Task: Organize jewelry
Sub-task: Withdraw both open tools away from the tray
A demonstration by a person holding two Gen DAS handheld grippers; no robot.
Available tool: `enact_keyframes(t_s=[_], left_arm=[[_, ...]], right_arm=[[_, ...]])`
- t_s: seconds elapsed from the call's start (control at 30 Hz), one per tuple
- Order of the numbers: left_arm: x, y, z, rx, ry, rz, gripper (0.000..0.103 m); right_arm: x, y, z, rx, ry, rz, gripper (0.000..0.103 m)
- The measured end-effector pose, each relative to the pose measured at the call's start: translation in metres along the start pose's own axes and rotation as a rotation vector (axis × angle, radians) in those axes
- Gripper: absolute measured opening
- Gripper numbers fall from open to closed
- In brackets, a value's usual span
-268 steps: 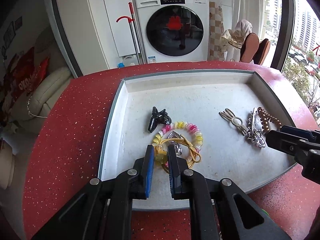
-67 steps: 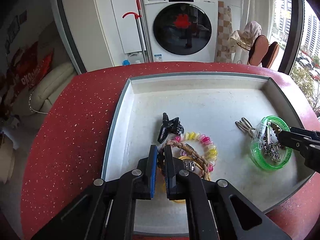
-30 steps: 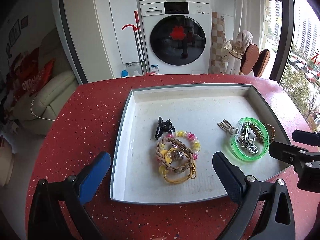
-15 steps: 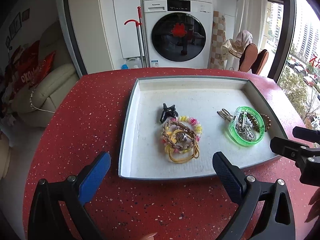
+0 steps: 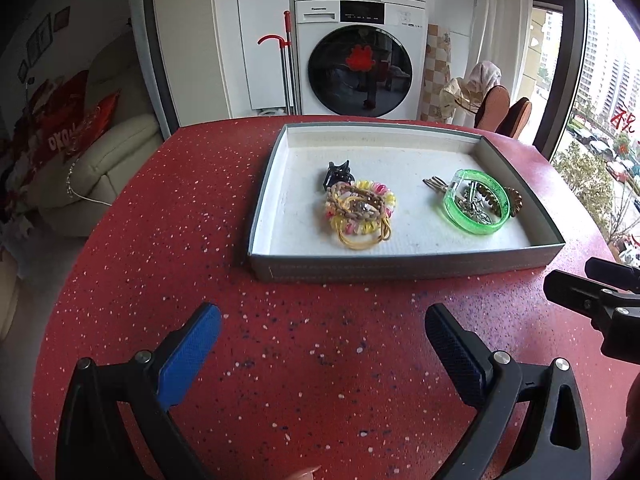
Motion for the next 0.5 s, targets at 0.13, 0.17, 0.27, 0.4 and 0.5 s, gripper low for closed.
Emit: enact_keyframes(t_s=[0.13,0.17,0.27,0.4,0.5], left_arm=[[0.010,-0.013,0.001,0.014,-0.006,-0.017,0.103],[0.013,-0.015,0.002,0.009,-0.002,-0.028,0.103],[0.024,-0.019,0.003,-0.006,0.019,-0.078,0.103],[0.036,-0.020,0.005,-0.003,0.021,-0.135,0.103],[0.043,-0.020,0.006,0.001,0.028,-0.169,0.103]], right_arm=[[0.008,-0.012,0.005,0.009,-0.019,-0.047,0.090],[0.011,-0.015,0.006,0.011,-0.024,-0.061,0.090],[0.018,-0.021,0.009,0.016,-0.046,-0.113,0.090],[0.029,-0.026,0.013,0.035,-0.082,-0.192,0.090],[0.039,-0.028,0.015,0.046,-0.116,-0.255,0.090]])
Point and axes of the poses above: each gripper's, at about its wrist camera, not at the fingertips, and x roughly against the way its jaws point, z to its left, y to its top, the point moved 6 cm from there along -x, roughly the way its jaws point, and after that the axes turned 4 degrees about -y, right-handed, at the moved point
